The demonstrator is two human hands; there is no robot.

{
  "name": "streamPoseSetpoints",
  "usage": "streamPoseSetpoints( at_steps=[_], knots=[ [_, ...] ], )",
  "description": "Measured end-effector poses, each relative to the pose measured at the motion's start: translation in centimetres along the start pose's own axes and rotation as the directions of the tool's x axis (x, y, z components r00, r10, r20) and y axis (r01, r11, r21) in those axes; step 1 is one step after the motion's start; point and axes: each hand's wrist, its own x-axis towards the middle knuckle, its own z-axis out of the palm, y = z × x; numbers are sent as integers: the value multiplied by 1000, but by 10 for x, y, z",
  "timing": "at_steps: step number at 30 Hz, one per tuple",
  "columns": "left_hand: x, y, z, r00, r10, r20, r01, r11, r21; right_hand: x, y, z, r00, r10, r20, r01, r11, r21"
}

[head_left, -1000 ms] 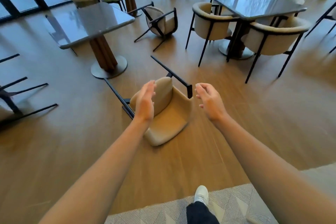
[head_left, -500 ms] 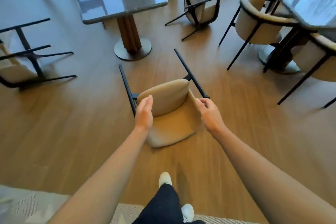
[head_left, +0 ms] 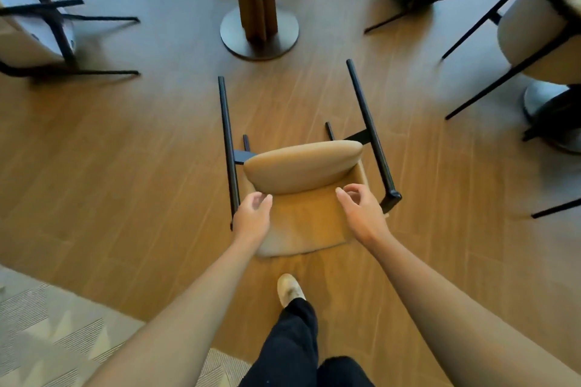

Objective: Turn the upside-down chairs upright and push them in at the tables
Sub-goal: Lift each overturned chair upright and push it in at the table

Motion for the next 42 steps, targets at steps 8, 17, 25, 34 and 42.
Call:
streamPoseSetpoints(
  at_steps=[8, 17, 25, 34, 42],
  knots=[
    [100, -63, 39, 983, -41, -181, 115, 901, 418, 141, 72, 2, 995, 67, -74, -81, 973, -214],
    [162, -151, 71, 880, -19, -474, 259, 857, 446, 225, 203, -31, 960, -103, -260, -84, 781, -618],
    [172, -182, 93, 801, -115, -587, 263, 949, 172, 251, 259, -50, 958, -3, -286, -78, 960, -270],
    [178, -202, 83, 787, -206, -582, 318, 943, 95, 271, 279, -39, 952, -19, -304, -79, 949, -305],
    [176, -206, 83, 782, -219, -584, 335, 937, 97, 274, 286, -35, 948, -18, -318, -83, 950, -303]
  ],
)
